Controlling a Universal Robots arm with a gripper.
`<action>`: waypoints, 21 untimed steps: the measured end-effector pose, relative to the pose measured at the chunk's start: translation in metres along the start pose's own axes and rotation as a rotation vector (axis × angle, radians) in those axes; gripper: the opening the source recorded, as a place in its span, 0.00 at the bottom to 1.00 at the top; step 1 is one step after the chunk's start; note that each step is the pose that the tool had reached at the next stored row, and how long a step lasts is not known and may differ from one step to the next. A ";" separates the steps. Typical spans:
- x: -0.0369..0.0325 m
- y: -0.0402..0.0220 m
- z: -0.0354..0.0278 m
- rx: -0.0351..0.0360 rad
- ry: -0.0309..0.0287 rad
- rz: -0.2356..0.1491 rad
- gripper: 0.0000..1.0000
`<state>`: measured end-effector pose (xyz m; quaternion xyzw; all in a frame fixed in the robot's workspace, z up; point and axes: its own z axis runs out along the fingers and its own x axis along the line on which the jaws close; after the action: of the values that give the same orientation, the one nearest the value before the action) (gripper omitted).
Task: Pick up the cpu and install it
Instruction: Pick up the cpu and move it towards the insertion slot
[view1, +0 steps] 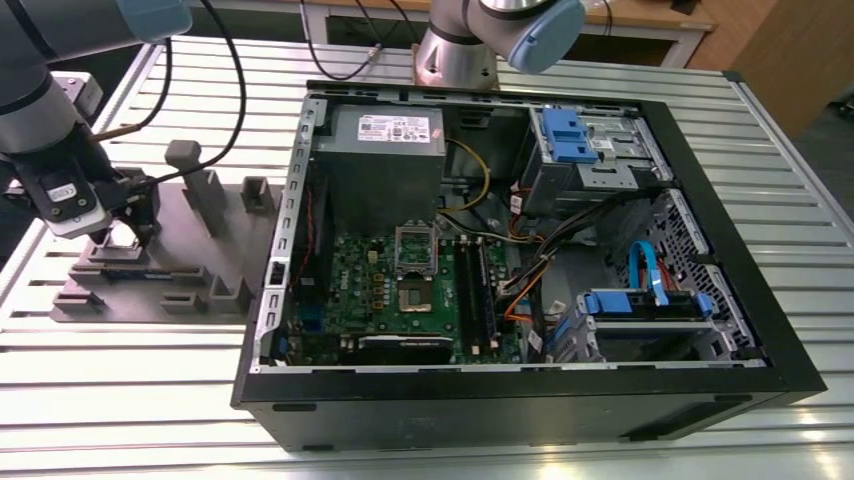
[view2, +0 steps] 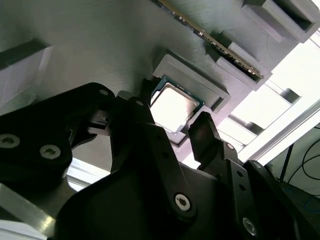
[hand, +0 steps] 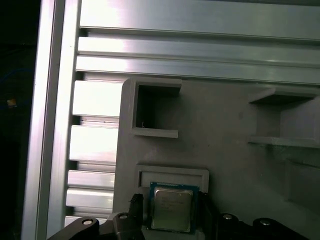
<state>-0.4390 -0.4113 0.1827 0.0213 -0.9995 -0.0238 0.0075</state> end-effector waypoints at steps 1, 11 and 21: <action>0.0000 0.0000 0.0000 0.0000 0.0000 0.000 0.57; 0.0000 -0.0002 0.0008 0.0002 0.0006 -0.011 0.57; 0.0000 -0.0002 0.0008 0.0001 0.0004 -0.011 0.47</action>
<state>-0.4390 -0.4115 0.1818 0.0267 -0.9993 -0.0238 0.0076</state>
